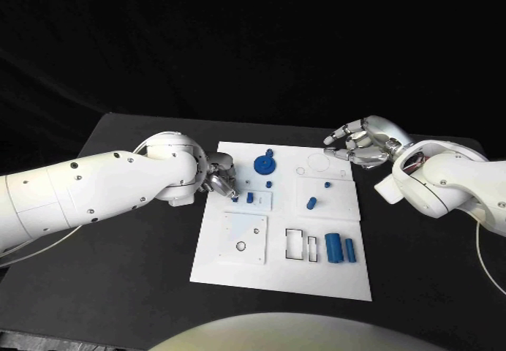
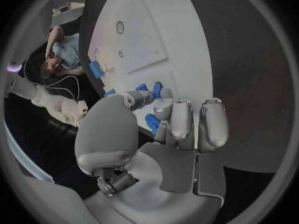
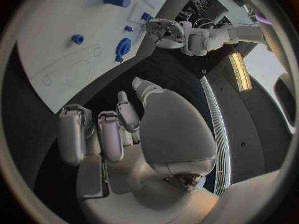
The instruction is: Assemble the parts on the task board
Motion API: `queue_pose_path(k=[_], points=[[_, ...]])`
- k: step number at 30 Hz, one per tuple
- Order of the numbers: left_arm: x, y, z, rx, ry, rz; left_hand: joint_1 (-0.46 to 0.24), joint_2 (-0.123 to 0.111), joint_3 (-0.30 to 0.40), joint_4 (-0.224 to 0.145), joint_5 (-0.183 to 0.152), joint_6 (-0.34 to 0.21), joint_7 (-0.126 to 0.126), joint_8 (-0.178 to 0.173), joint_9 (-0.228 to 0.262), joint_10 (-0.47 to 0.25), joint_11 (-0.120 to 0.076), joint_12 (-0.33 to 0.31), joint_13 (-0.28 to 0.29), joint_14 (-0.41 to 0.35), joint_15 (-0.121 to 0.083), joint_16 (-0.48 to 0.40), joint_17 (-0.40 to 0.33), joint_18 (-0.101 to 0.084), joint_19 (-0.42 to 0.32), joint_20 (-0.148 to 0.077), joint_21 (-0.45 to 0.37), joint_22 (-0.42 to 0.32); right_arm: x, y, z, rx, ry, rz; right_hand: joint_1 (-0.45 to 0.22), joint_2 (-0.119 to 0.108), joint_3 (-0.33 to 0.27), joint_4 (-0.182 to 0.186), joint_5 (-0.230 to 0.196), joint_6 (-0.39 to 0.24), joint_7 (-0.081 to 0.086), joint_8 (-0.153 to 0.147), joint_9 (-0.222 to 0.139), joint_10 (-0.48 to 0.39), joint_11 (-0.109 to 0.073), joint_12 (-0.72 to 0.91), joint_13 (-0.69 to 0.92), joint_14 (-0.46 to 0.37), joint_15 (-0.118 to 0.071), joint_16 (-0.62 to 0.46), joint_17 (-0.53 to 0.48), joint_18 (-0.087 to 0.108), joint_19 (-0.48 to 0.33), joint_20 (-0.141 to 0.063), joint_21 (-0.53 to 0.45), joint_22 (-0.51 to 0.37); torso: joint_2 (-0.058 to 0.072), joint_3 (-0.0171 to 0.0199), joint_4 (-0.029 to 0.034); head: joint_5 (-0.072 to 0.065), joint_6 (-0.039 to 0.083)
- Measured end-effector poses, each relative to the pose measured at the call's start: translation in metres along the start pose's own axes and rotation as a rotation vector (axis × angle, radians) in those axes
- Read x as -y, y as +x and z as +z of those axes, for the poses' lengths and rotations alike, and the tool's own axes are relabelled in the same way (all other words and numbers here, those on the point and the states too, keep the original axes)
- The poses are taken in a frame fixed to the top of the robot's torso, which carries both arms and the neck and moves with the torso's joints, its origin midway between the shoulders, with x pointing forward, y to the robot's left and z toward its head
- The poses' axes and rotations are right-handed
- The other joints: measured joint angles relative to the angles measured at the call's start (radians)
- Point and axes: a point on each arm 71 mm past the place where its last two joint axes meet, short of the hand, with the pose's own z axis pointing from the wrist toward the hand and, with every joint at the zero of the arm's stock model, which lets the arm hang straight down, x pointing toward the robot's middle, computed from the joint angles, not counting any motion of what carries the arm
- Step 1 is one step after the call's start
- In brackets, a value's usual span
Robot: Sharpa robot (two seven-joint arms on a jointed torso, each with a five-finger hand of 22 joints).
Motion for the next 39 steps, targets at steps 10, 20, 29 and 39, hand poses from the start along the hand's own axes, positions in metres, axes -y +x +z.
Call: queue_pose_path(k=[10, 20, 29, 39], points=[[-0.0011, 0.0001, 0.0001, -0.006, -0.002, -0.001, -0.015, 0.004, -0.024, 0.016, 0.0, 0.013, -0.014, -0.002, -0.002, 0.002, -0.002, 0.0, 0.004, 0.0, 0.0, 0.0, 0.0, 0.0, 0.002, -0.002, 0.0, 0.001, 0.0002, -0.0003, -0.0003, 0.0, 0.0, 0.0, 0.0, 0.0, 0.0, 0.0, 0.0, 0.0, 0.0, 0.0, 0.0, 0.0, 0.0, 0.0, 0.0, 0.0, 0.0, 0.0, 0.001, 0.0, 0.0, 0.0, 0.0, 0.001, 0.0, -0.0001, 0.0001, -0.001, -0.001], [-0.0015, 0.0009, 0.0002, -0.013, -0.004, 0.002, -0.033, 0.012, -0.046, 0.032, 0.0, 0.033, -0.026, -0.003, -0.003, 0.002, -0.002, 0.004, 0.009, 0.0, 0.0, 0.0, 0.0, 0.0, 0.002, -0.002, 0.0, 0.001, 0.0003, -0.0005, -0.0006, 0.001, 0.001, 0.0, 0.0, 0.0, 0.0, 0.0, 0.0, 0.0, 0.0, 0.0, 0.0, 0.0, 0.0, 0.0, 0.0, 0.0, 0.0, 0.0, 0.001, 0.0, 0.0, 0.0, 0.0, 0.001, 0.0, -0.0003, 0.0002, -0.001, -0.002], [-0.0019, 0.0017, 0.0005, -0.017, -0.007, 0.002, -0.054, 0.017, -0.091, 0.059, 0.0, 0.045, -0.032, -0.004, -0.004, 0.002, -0.002, 0.008, 0.009, 0.0, 0.0, 0.0, 0.001, 0.0, 0.002, -0.002, 0.0, 0.002, 0.0004, -0.0007, -0.0006, 0.001, 0.001, 0.0, 0.0, 0.0, 0.0, 0.0, 0.0, 0.0, 0.0, 0.0, 0.0, 0.0, 0.0, 0.0, 0.0, 0.0, 0.0, 0.0, 0.001, 0.0, 0.0, 0.0, 0.0, 0.001, -0.001, -0.0004, 0.0006, -0.002, -0.002], [-0.0023, 0.0021, 0.0007, -0.019, -0.007, 0.001, -0.097, 0.028, -0.155, 0.069, 0.0, 0.048, -0.028, -0.01, -0.007, 0.002, -0.002, 0.008, 0.01, 0.0, 0.0, 0.0, 0.001, 0.0, 0.002, -0.002, 0.0, 0.002, 0.0006, -0.0009, -0.0008, 0.002, 0.001, 0.0, 0.0, 0.0, 0.0, 0.0, 0.0, 0.0, 0.0, 0.0, 0.0, 0.0, 0.0, 0.0, 0.0, 0.0, 0.0, 0.0, 0.001, 0.0, 0.0, 0.0, -0.004, 0.0, 0.0, -0.0004, 0.0006, -0.002, -0.002]])
